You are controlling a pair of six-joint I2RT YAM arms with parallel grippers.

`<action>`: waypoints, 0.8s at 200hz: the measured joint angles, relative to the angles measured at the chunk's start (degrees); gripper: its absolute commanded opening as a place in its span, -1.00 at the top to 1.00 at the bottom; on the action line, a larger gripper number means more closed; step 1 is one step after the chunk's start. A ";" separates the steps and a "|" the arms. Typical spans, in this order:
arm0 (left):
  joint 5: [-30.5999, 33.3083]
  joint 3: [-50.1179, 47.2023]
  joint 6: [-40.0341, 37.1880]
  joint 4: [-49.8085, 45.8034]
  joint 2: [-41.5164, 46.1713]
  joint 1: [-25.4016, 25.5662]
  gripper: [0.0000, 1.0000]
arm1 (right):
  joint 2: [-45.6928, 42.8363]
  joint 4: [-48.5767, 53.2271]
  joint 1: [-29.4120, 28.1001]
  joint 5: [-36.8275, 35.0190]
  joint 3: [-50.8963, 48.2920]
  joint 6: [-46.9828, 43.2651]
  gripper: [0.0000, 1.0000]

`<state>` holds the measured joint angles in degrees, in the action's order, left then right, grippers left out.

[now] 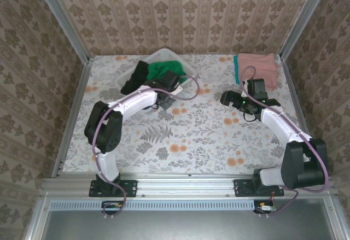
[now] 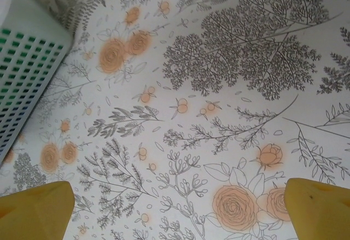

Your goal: Fold and stack the t-shirts

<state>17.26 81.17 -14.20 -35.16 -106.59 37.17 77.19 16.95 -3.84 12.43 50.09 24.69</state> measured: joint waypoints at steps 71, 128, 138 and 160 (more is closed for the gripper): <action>3.67 4.55 4.48 -3.50 -1.49 -15.96 1.00 | 0.46 -1.92 0.04 0.00 -0.02 0.85 -1.00; 5.86 17.20 4.92 -4.87 -10.10 -23.74 1.00 | 1.99 -2.25 0.07 0.00 -0.02 0.83 -1.00; 6.23 17.86 4.70 -5.09 -10.84 -24.37 1.00 | 2.54 -2.27 0.11 0.00 -0.02 0.81 -1.00; 6.86 19.47 4.37 -5.79 -12.55 -25.27 1.00 | 3.91 -2.21 0.22 0.00 -0.02 0.81 -1.00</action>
<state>24.12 100.64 -9.82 -40.95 -119.13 11.90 81.10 14.74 -3.62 12.43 50.06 25.50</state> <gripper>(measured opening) 0.146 0.999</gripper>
